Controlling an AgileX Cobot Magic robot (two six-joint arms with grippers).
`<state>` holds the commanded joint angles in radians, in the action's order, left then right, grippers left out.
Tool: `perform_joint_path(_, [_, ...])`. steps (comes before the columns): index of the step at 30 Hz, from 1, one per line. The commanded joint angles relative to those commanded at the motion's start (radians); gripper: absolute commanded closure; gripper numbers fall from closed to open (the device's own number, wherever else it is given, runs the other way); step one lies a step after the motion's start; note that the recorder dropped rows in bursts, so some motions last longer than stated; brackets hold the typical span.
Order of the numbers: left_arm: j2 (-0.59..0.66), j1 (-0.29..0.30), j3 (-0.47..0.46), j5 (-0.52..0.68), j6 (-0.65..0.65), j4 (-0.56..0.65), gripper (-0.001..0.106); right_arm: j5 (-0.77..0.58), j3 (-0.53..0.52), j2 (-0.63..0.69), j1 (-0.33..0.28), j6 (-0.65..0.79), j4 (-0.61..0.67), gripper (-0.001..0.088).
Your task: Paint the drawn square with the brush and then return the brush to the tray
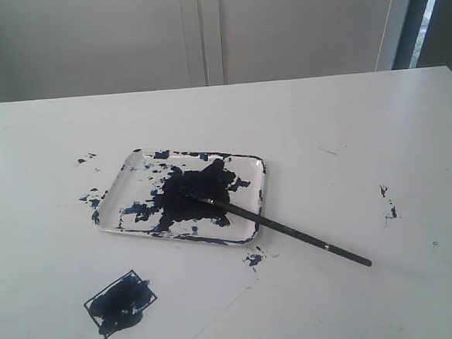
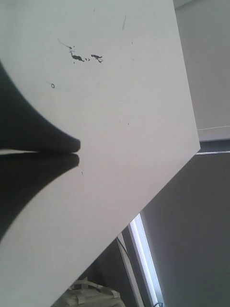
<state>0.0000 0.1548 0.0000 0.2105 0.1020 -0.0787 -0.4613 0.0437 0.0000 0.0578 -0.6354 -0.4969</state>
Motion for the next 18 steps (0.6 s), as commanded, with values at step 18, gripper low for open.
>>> perform_joint_path(18, [0.0,0.0,0.0,0.0,0.007,-0.033,0.105,0.0,0.0,0.0,0.0,0.0,0.0,0.0868])
